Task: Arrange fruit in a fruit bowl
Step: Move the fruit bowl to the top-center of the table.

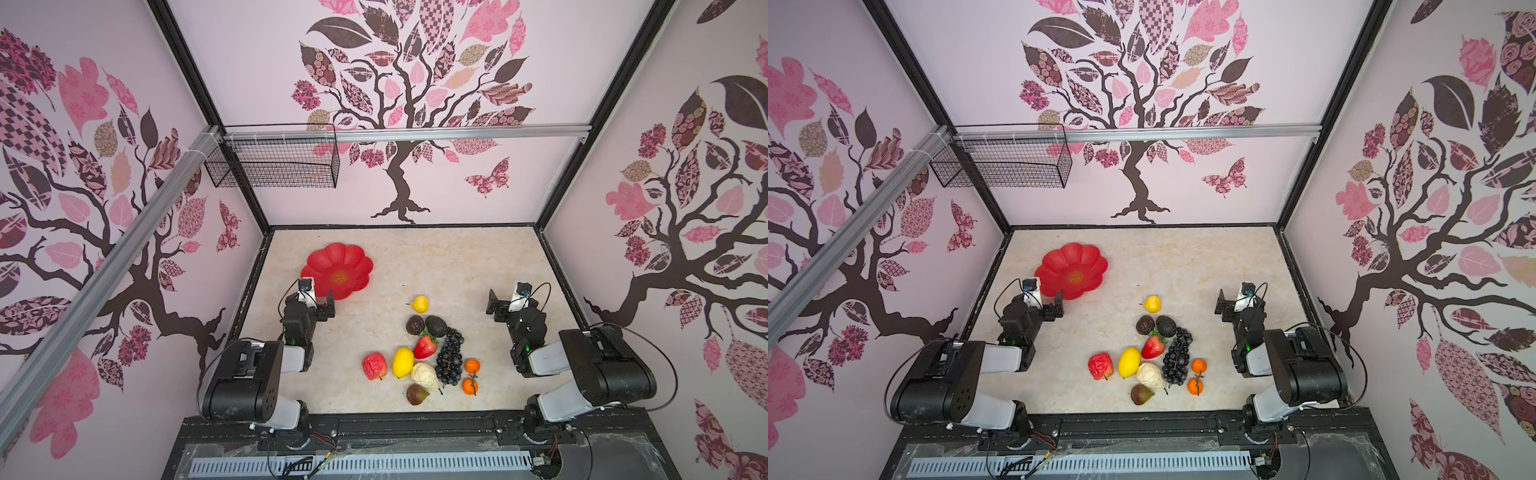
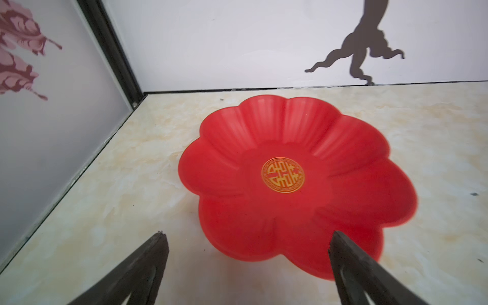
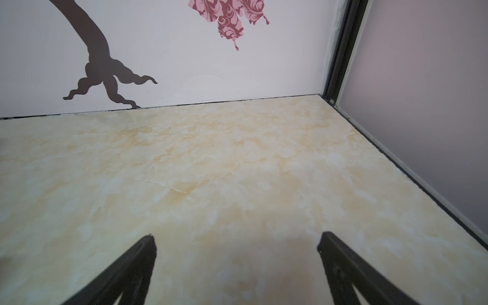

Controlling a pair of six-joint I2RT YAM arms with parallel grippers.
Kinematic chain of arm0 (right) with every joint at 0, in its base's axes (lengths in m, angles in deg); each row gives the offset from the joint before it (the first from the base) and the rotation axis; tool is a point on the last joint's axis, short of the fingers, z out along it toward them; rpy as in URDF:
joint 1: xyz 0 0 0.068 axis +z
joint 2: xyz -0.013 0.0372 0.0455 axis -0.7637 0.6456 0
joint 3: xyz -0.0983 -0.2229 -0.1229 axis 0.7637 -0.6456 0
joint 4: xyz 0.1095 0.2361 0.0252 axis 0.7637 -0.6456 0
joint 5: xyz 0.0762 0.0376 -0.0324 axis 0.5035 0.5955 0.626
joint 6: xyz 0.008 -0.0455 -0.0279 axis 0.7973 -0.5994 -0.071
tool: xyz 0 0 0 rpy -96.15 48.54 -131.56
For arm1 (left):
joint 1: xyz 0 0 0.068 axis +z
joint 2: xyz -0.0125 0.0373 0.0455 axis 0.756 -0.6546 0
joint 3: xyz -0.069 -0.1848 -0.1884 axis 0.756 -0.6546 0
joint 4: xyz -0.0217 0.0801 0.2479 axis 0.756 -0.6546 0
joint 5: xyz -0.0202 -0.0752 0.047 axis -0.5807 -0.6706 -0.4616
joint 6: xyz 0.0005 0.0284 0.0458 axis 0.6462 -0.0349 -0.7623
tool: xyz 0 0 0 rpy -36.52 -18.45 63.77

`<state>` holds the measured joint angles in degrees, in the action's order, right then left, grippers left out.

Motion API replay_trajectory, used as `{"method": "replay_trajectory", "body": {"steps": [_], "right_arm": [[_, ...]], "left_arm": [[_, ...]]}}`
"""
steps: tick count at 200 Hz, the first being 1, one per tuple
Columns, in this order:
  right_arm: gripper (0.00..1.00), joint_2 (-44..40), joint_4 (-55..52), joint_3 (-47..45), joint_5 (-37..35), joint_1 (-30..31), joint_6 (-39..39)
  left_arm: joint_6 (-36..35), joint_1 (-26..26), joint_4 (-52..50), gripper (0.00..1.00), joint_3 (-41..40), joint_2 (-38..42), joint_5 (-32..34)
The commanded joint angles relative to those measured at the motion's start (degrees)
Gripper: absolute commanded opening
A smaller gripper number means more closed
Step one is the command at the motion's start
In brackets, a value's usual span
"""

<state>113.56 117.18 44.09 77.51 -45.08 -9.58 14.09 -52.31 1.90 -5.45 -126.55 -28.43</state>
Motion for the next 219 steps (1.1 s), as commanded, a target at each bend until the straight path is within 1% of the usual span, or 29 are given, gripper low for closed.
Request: {"method": "replay_trajectory", "body": {"steps": [1, 10, 24, 37, 48, 63, 71, 79, 89, 99, 114, 129, 139, 144, 154, 170, 181, 206, 219], "right_arm": [[1.00, -6.97, 0.17, -0.98, 0.10, 2.10, -2.83], [1.00, -10.30, -3.00, -0.89, 0.68, 2.40, -3.08], [1.00, -15.81, -8.63, 0.03, 1.46, 2.96, -3.25], [1.00, -20.39, -12.80, 1.19, 3.26, 3.20, -1.35], [1.00, -23.61, -17.02, 3.30, 6.11, 3.35, 0.46], [1.00, -27.08, -24.56, 7.41, 10.15, 3.46, 4.44], [1.00, -28.30, -28.37, 9.79, 11.96, 3.46, 7.83], [1.00, -29.50, -33.14, 12.55, 13.47, 3.46, 11.41], [0.99, -31.07, -40.96, 16.49, 14.32, 3.46, 15.70], [1.00, -32.48, -48.07, 19.92, 14.96, 3.46, 19.28], [1.00, -34.85, -56.97, 23.50, 14.91, 3.46, 22.44], [1.00, -37.78, -61.83, 24.55, 14.36, 3.41, 24.34], [1.00, -39.97, -64.77, 24.55, 13.30, 3.38, 26.73], [1.00, -41.19, -66.24, 24.33, 12.32, 3.38, 28.57], [1.00, -43.66, -68.40, 23.52, 11.26, 3.29, 32.09], [1.00, -46.27, -66.86, 21.78, 16.94, 3.20, 32.31], [1.00, -47.17, -67.25, 21.48, 18.74, 3.20, 32.33], [1.00, -46.85, -73.56, 23.66, 17.54, 3.20, 30.75], [1.00, -46.28, -76.60, 24.81, 16.62, 3.20, 29.74]], "left_arm": [[-1.35, -1.22, -1.50, 0.98, -1.68, 6.99, 3.87], [-1.68, -1.91, -1.35, 0.98, -2.95, 9.59, 4.78], [-3.92, -5.70, -2.82, 0.98, -3.47, 13.74, 8.99], [-6.03, -10.38, -8.31, 0.98, -2.09, 18.25, 11.84], [-6.16, -14.61, -13.75, 0.98, -0.32, 22.64, 14.32], [-3.48, -19.83, -19.21, 0.98, 2.00, 28.49, 15.80], [-0.16, -22.20, -22.87, 0.98, 3.64, 31.61, 15.50], [4.33, -23.50, -26.36, 0.98, 5.39, 34.21, 14.19], [11.35, -23.77, -30.61, 0.98, 7.96, 36.84, 12.59], [19.27, -23.78, -35.45, 0.98, 10.48, 38.76, 13.31], [29.61, -23.75, -46.58, 0.98, 14.85, 40.96, 17.73], [37.27, -23.70, -56.68, 0.98, 18.33, 42.65, 22.83], [41.72, -23.69, -65.02, 0.98, 20.56, 44.21, 23.99], [41.59, -23.69, -66.70, 0.98, 20.95, 44.90, 22.86], [40.07, -23.69, -64.83, 0.98, 20.08, 45.92, 19.04], [42.02, -23.56, -62.59, 0.98, 18.75, 46.32, 15.82], [42.40, -23.30, -62.77, 0.98, 19.17, 45.25, 14.80], [41.89, -22.99, -69.19, 0.98, 24.35, 38.80, 16.55], [38.80, -22.99, -72.12, 0.98, 28.46, 33.27, 15.22]]}}
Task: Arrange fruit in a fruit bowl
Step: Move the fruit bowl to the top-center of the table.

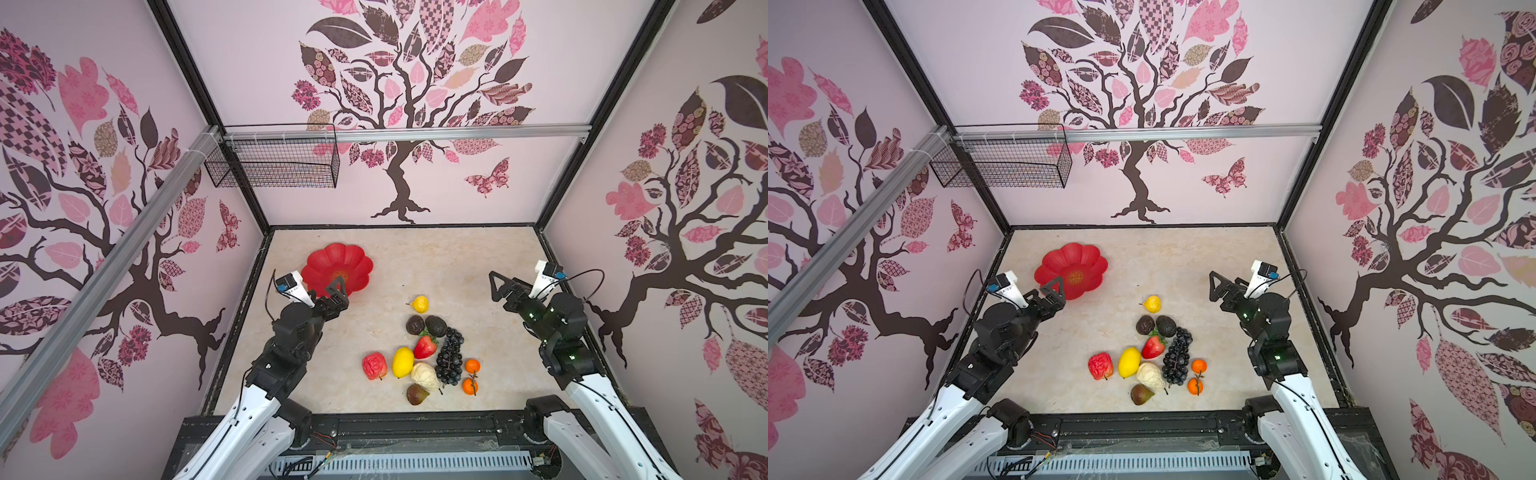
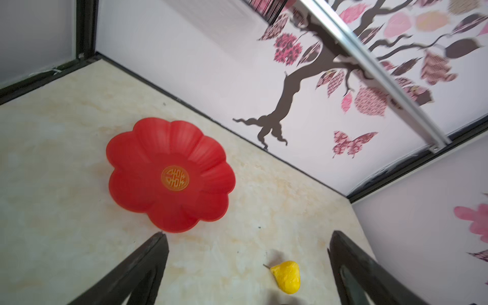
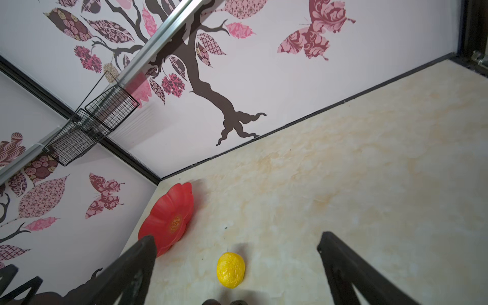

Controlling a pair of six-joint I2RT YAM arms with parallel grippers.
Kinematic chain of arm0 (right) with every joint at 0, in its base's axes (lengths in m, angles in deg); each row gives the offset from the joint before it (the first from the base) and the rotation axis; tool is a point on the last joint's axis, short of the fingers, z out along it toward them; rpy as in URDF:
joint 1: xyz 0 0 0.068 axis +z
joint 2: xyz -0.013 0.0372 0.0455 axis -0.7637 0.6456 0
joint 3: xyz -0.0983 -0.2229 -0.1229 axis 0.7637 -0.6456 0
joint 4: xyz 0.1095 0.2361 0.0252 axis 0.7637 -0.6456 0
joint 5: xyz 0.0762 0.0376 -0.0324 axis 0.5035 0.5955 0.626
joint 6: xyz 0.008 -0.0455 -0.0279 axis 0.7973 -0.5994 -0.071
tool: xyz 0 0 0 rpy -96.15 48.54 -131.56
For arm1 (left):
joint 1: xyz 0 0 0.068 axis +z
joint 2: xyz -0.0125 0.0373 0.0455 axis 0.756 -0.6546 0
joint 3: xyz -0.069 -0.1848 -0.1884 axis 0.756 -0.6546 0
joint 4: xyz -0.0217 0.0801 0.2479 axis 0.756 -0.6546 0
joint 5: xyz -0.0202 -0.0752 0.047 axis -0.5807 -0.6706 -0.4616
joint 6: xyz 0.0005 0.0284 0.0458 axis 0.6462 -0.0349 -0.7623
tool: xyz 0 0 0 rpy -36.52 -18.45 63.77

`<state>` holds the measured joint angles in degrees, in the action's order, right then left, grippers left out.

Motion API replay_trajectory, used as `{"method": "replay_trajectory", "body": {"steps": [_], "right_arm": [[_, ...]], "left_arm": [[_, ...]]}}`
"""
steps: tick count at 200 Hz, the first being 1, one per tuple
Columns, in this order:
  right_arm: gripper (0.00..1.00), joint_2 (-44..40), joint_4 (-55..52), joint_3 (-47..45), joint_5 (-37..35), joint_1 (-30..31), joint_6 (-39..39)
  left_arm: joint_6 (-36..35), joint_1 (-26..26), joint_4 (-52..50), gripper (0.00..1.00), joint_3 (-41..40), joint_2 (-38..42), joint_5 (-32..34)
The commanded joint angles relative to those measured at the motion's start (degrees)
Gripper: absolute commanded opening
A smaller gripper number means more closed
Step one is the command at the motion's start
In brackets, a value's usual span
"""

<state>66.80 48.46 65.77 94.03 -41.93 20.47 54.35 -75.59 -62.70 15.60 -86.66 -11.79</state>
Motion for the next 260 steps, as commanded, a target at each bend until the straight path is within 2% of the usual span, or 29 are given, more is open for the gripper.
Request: {"method": "replay_trajectory", "body": {"steps": [1, 48, 66, 83, 95, 166, 260], "right_arm": [[1.00, 0.48, -8.11, 3.22, 0.08, 0.05, -0.41], [1.00, 2.31, -15.01, 6.42, 0.50, 0.05, -1.56], [1.00, 2.33, -16.57, 7.09, 1.48, 0.05, -1.94], [1.00, 2.00, -17.62, 7.18, 2.31, 0.05, -2.52], [1.00, 1.74, -18.84, 7.14, 2.52, 0.05, -3.04], [1.00, 0.39, -20.37, 3.67, 3.03, 0.05, -3.47], [1.00, 0.96, -20.72, 2.81, 3.61, 0.05, -2.90]], "left_arm": [[-1.60, 0.29, -7.86, 0.98, 7.86, -7.14, -1.44], [-2.97, 0.85, -19.53, 0.98, 26.60, -31.76, 0.22], [-2.80, 3.23, -20.62, 0.98, 31.77, -39.35, -2.72], [-1.84, 7.05, -21.09, 0.98, 35.83, -45.86, -8.89], [-1.83, 8.25, -22.30, 0.98, 38.70, -49.87, -9.95], [-5.53, 8.64, -27.02, 0.98, 54.35, -68.86, -20.33], [-9.30, 7.38, -32.86, 0.93, 70.42, -85.74, -25.71]]}}
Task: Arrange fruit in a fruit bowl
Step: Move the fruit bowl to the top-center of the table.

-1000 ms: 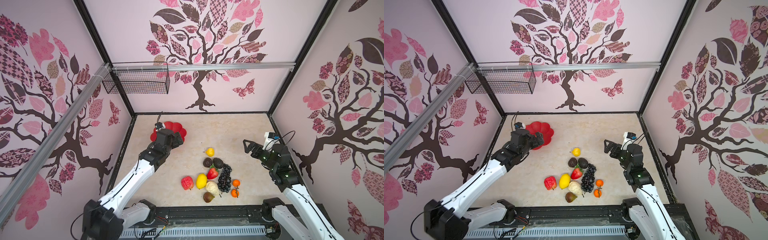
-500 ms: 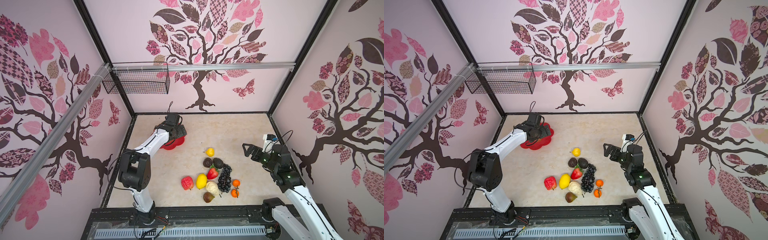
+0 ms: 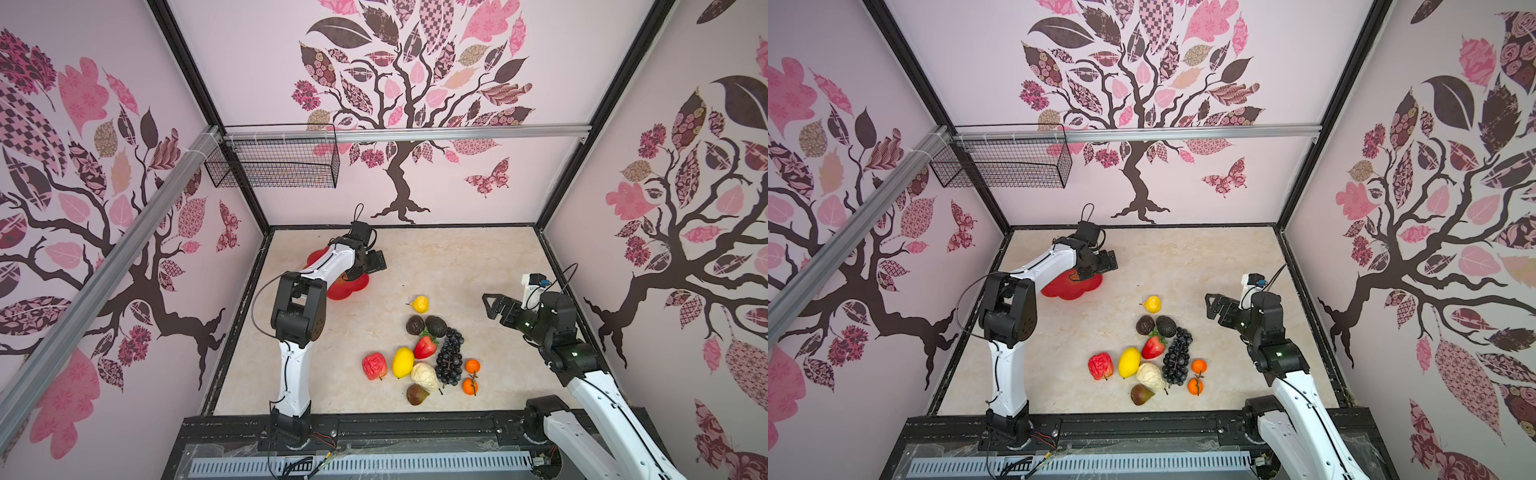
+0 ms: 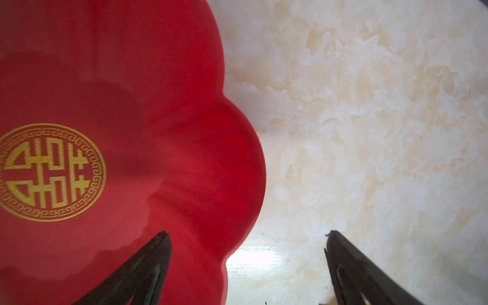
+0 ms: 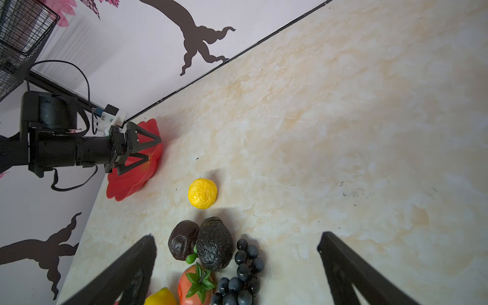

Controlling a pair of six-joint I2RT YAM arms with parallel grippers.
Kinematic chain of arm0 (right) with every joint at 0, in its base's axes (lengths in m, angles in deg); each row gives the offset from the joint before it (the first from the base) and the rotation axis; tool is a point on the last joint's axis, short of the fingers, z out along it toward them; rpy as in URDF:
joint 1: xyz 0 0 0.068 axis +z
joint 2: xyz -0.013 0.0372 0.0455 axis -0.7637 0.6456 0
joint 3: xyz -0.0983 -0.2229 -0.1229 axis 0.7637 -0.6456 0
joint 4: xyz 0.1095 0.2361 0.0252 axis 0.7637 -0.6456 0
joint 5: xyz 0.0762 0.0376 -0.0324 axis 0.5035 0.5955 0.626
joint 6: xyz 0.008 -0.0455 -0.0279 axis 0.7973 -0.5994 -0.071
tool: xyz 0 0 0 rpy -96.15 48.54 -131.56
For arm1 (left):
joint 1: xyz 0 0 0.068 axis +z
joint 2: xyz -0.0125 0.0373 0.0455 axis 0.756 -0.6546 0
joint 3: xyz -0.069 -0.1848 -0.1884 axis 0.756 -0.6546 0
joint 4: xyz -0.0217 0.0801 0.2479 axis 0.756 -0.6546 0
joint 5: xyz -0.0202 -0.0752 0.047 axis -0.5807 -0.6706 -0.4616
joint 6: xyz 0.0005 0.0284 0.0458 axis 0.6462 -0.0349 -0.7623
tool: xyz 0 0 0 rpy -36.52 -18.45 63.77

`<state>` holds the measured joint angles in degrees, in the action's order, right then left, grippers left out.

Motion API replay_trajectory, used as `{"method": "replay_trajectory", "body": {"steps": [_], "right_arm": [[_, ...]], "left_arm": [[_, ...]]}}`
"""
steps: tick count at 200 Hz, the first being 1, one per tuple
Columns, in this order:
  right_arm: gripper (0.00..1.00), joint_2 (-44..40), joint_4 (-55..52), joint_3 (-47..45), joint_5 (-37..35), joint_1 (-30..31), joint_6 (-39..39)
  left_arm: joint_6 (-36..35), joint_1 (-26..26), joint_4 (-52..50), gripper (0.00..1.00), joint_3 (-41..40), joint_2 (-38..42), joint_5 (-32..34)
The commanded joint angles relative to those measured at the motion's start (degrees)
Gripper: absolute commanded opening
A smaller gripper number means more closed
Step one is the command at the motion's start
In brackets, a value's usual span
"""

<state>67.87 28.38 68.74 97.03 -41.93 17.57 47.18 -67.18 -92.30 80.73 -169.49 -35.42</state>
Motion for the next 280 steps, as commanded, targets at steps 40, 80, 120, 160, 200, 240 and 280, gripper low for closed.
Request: {"method": "replay_trajectory", "body": {"steps": [40, 80, 120, 160, 200, 240, 280], "right_arm": [[1.00, 0.11, -0.59, -0.19, 0.78, 0.05, 0.46], [1.00, 0.11, -1.17, 0.07, 0.33, 0.05, 0.21], [1.00, -0.19, -2.03, 0.69, -0.91, 0.05, -0.56], [1.00, 0.02, -1.89, 0.50, -0.52, 0.05, -0.36], [1.00, 0.84, -0.58, -0.27, 0.51, 0.05, 0.64], [1.00, 3.81, 1.45, 0.38, 1.94, 0.05, 0.96], [1.00, 11.68, 7.83, 2.55, 5.81, 0.54, 3.84]], "left_arm": [[-3.38, -4.17, -6.49, 0.91, 12.15, -6.62, -0.61], [-1.95, -7.59, -5.88, 0.89, 12.00, -6.32, -2.23], [0.58, -11.34, -1.85, 0.88, 6.29, -4.13, -5.37], [1.98, -14.88, 1.09, 0.87, 1.86, -0.97, -5.97], [1.92, -17.60, 1.87, 0.87, 0.01, 2.19, -7.38], [1.57, -15.45, 3.52, 0.88, -7.48, 12.14, -6.07], [2.43, -2.53, 4.04, 0.94, -15.60, 23.86, 2.74]]}}
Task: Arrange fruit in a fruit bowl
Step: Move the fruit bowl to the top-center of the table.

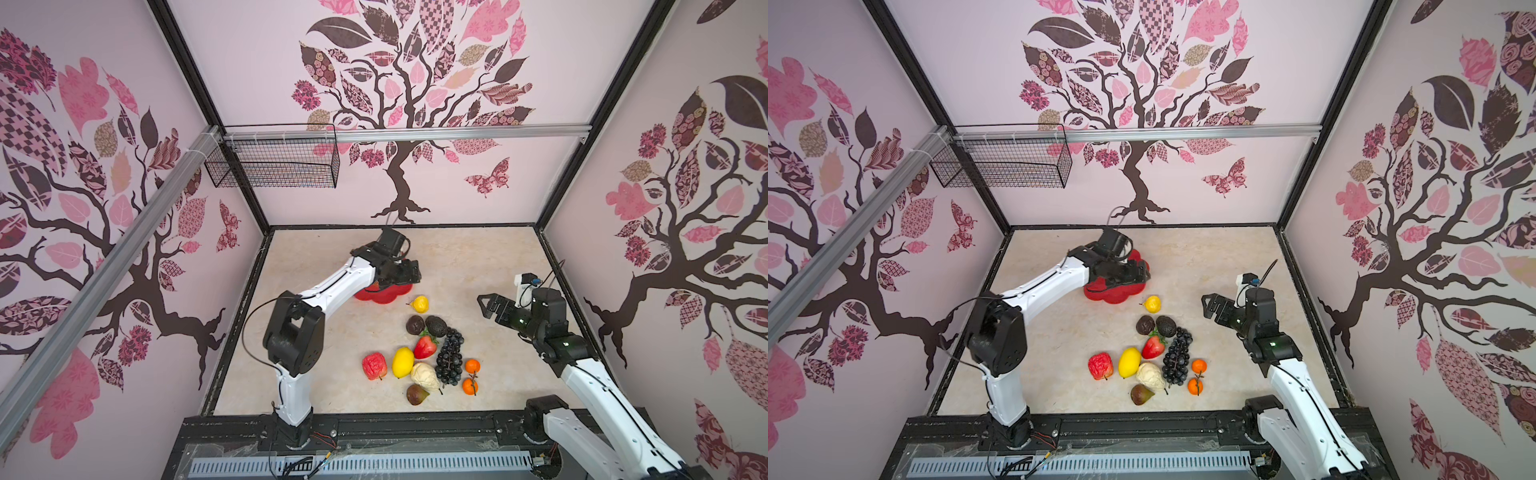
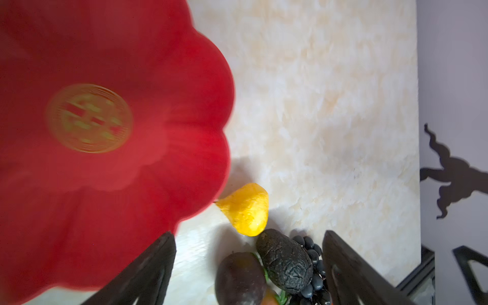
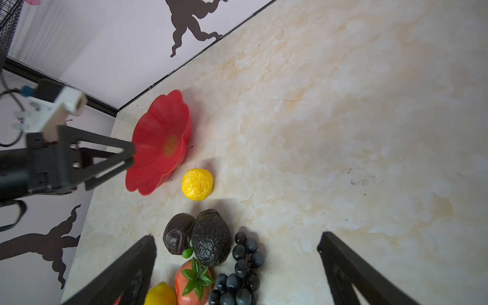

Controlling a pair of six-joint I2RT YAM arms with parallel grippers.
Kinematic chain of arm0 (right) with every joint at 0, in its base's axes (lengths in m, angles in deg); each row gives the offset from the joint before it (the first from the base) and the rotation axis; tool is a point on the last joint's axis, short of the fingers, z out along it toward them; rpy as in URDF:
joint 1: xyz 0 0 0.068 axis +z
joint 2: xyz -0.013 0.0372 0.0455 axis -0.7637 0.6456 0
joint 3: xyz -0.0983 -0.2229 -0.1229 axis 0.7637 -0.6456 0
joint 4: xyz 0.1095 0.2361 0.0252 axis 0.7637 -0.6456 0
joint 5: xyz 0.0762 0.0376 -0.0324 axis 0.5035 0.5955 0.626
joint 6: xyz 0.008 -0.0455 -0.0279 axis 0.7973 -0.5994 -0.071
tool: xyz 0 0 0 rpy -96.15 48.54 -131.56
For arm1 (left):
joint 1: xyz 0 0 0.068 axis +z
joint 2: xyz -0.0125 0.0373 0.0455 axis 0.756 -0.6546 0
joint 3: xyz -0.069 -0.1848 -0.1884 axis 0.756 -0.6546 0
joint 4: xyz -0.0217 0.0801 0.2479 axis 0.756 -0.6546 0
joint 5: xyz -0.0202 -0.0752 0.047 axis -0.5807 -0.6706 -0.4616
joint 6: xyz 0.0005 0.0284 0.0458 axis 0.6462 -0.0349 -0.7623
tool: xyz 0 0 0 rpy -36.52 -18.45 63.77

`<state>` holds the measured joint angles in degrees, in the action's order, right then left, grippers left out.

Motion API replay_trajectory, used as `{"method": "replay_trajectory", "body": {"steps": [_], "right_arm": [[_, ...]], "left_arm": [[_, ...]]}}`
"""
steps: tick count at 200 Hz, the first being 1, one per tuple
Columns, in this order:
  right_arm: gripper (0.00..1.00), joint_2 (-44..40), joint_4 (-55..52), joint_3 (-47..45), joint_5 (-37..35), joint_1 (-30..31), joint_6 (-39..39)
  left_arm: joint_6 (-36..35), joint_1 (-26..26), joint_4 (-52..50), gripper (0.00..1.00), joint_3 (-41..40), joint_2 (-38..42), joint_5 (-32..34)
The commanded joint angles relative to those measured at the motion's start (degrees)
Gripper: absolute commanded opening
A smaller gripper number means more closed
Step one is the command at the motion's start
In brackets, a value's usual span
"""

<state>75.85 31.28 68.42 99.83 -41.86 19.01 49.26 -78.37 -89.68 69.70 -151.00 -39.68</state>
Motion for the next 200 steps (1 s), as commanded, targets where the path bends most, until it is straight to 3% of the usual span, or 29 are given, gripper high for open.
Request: {"method": "replay_trajectory", "body": {"steps": [1, 17, 37, 67, 126, 200], "right_arm": [[1.00, 3.89, 5.13, 2.96, 3.08, 0.49, 2.47], [1.00, 7.80, 7.89, 4.17, 3.87, 0.81, 3.97], [1.00, 13.09, 9.98, 6.71, 3.20, 2.64, 4.35], [1.00, 21.71, 11.16, 11.71, 2.47, 6.18, 3.82], [1.00, 39.40, 13.50, 21.44, 3.89, 9.88, 4.96], [1.00, 54.04, 12.81, 31.53, 6.48, 12.65, 4.85]], "left_arm": [[0.31, 9.20, 1.40, 0.94, -4.61, 5.41, 7.18], [0.87, 15.86, 1.63, 0.97, -4.81, 4.90, 8.90], [0.62, 24.36, 3.56, 0.95, -3.12, 0.26, 3.40], [0.47, 29.18, 5.85, 0.95, 0.40, -6.48, -4.69], [1.98, 27.80, 13.48, 0.95, 0.44, -12.56, -15.67], [1.65, 20.42, 12.42, 0.91, -0.25, -13.47, -15.44]]}}
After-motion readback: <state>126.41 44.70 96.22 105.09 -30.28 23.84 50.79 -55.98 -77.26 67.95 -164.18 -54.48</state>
